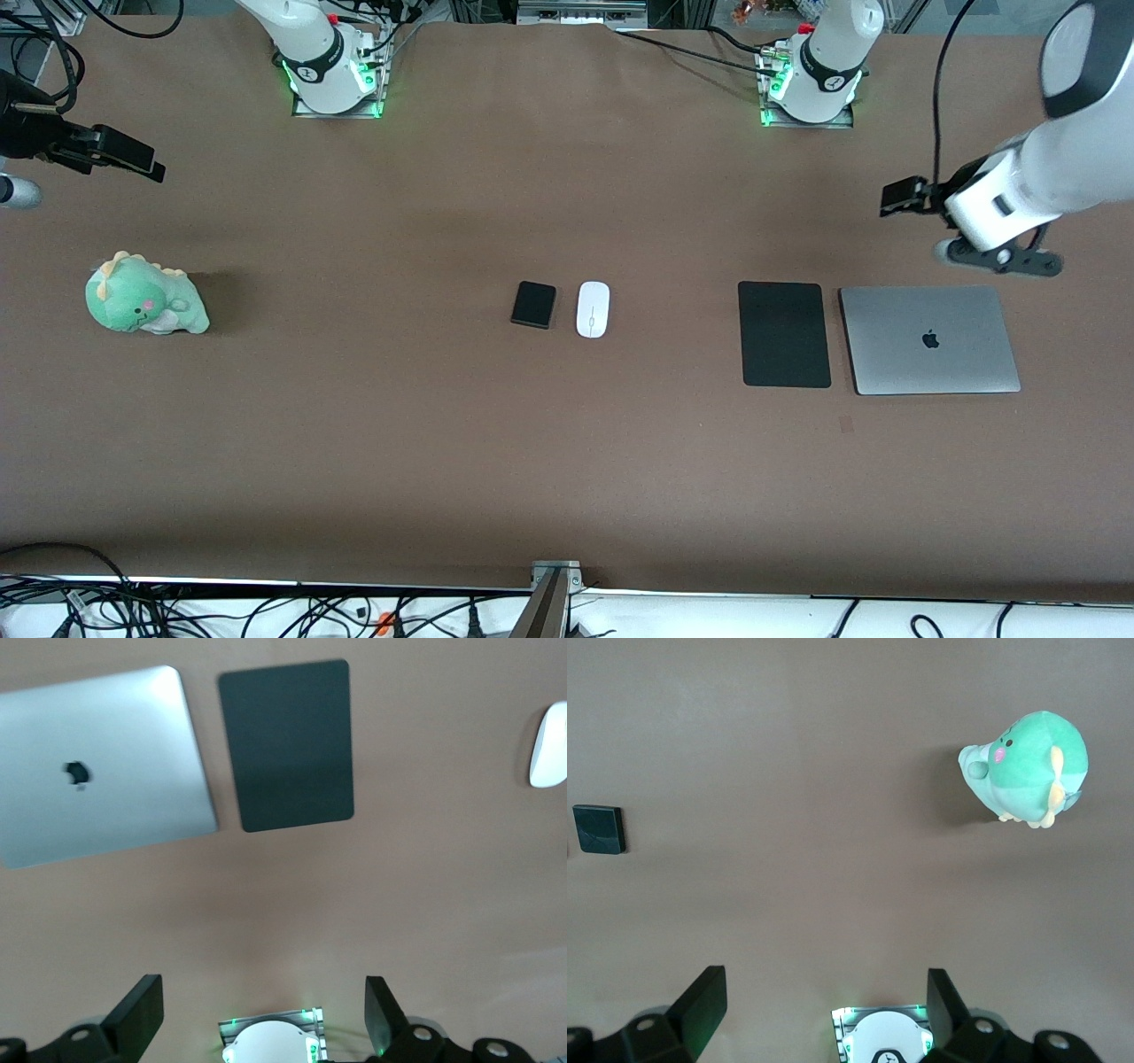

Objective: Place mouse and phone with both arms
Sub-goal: 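Reach the left gripper over the mouse while the right gripper moves out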

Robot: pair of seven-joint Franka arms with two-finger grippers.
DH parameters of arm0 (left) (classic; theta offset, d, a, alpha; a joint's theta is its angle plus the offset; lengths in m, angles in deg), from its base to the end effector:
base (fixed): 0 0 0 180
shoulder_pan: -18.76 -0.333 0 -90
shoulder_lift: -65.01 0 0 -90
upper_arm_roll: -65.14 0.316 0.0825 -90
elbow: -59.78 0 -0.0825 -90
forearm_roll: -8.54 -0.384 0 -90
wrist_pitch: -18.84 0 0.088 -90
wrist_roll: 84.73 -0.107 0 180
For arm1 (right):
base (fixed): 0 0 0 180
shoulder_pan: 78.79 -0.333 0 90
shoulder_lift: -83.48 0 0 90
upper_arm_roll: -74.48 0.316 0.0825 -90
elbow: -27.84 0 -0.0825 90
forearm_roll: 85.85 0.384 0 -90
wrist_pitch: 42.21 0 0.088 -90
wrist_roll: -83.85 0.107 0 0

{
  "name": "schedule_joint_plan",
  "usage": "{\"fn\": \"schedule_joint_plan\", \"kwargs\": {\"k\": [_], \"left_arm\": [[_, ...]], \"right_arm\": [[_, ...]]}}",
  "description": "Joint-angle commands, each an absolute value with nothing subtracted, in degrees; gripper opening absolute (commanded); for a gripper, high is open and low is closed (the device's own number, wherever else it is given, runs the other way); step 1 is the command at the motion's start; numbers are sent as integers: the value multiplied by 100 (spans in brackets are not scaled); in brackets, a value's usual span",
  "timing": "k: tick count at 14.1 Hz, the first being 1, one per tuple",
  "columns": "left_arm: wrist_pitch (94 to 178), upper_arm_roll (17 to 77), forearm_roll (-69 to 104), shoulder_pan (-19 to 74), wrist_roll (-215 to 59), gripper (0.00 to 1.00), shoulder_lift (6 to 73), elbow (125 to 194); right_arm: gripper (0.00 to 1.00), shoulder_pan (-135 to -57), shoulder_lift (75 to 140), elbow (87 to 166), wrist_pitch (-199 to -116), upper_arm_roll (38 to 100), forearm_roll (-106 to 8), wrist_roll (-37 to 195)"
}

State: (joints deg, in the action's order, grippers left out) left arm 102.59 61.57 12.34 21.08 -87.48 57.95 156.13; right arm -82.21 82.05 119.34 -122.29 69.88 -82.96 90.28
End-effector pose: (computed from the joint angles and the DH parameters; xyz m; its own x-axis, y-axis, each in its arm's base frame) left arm 0.5567 -0.0636 0.4977 0.9307 -0.1535 -0.3321 -0.1314 -0.9874 0.0881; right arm 0.5268 -0.0053 0.6125 0.9763 -0.1230 -0.1781 -0.1308 -0.9909 -0.0327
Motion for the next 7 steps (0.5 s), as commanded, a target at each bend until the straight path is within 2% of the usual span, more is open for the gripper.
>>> {"fn": "schedule_joint_plan", "kwargs": {"k": [1, 7], "left_arm": [[10391, 6093, 1329, 2516, -8772, 100, 5079, 15417], [12067, 6075, 1836, 3281, -8719, 100, 4024, 15409]], "right_arm": [[100, -8248, 8330, 11854, -12114, 6991, -8242, 8992], [100, -8485, 8900, 11828, -12263, 7000, -8251, 9062]]}}
